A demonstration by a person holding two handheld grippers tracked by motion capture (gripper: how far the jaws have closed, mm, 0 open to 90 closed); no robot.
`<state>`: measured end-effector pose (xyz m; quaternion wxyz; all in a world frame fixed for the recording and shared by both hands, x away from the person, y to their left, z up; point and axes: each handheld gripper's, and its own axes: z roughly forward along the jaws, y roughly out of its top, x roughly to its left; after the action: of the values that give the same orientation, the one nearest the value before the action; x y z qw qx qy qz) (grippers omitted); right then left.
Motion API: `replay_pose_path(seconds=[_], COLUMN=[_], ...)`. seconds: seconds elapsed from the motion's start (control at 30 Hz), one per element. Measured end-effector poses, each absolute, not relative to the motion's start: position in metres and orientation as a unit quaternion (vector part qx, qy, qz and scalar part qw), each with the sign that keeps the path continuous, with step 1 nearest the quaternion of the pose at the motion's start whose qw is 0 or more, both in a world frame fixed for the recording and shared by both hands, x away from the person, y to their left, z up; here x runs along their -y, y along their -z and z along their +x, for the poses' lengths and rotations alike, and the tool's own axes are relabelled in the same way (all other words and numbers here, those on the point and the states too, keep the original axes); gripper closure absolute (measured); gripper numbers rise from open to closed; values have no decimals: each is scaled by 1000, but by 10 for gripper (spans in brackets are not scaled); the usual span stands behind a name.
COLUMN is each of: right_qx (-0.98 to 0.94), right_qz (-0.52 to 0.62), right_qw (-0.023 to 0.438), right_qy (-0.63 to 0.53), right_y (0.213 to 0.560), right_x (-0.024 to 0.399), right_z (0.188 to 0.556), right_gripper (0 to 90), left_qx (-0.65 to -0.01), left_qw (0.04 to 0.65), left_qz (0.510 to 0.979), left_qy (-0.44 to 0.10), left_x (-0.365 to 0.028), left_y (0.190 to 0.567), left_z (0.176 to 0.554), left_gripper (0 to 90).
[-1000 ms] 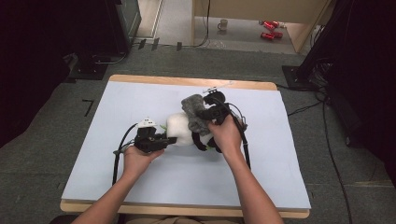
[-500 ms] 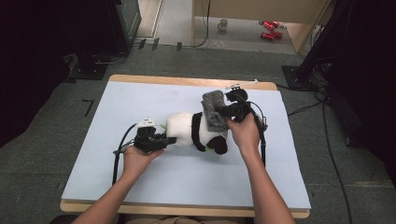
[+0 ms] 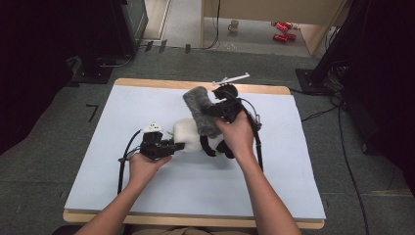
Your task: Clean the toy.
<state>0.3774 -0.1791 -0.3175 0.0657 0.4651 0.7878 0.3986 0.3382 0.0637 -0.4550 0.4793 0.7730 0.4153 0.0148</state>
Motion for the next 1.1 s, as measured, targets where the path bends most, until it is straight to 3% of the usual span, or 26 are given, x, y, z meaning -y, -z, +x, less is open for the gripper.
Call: replay_pose_path(seconds=[0.23, 0.43, 0.77, 0.87, 1.1], right_qx=[-810, -821, -808, -791, -767], right_qz=[440, 443, 479, 495, 518], right_qw=[30, 20, 65, 46, 65], right_qy=[-387, -359, -338, -357, -374], right_y=[340, 372, 365, 364, 355], right_x=[125, 113, 168, 191, 230], right_z=[381, 384, 380, 380, 375], right_gripper=[799, 798, 798, 797, 796], left_qx=[-415, -419, -430, -424, -426], left_qw=[484, 476, 481, 482, 483], left_qz=[770, 773, 764, 767, 765], left_qy=[-21, -19, -1, -6, -2], left_x=[-64, -63, -70, -67, -68], left_y=[453, 454, 457, 456, 456], left_z=[338, 338, 345, 344, 345], left_gripper=[663, 662, 663, 664, 664])
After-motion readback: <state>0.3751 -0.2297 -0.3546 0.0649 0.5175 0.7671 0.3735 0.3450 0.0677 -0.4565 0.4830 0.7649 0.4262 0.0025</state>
